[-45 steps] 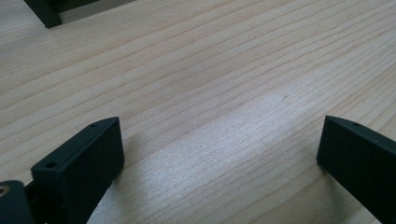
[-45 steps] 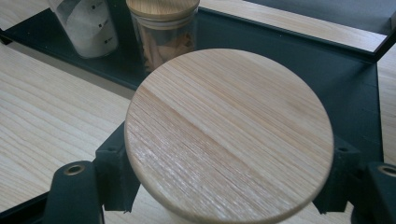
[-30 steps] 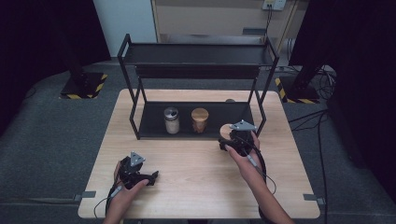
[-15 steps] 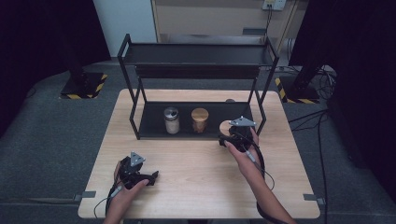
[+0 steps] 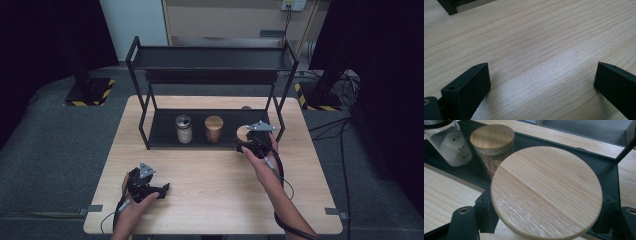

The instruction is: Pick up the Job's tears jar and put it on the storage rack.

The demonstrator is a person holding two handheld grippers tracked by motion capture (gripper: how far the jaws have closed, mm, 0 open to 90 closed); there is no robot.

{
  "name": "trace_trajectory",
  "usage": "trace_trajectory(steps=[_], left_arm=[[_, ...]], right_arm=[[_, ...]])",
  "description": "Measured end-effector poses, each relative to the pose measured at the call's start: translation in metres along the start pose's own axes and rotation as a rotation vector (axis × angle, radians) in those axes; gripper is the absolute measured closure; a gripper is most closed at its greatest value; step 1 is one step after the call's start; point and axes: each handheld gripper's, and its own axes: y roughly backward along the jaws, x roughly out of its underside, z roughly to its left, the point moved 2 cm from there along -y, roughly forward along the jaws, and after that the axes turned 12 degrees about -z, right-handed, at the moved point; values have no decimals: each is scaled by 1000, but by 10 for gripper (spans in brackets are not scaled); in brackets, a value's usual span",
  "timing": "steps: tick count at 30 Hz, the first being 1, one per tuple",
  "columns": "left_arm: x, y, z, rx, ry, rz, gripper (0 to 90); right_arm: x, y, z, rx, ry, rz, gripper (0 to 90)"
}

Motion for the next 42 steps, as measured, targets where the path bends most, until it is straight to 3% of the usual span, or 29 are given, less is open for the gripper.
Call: trace_trajectory(steps=[28, 42], left_arm=[[0, 0, 0, -1, 0, 0, 0], [0, 0, 0, -1, 0, 0, 0]], right_arm=[[-12, -24, -3, 18, 5, 13, 260], [-15, -37, -9, 43, -23, 22, 260]])
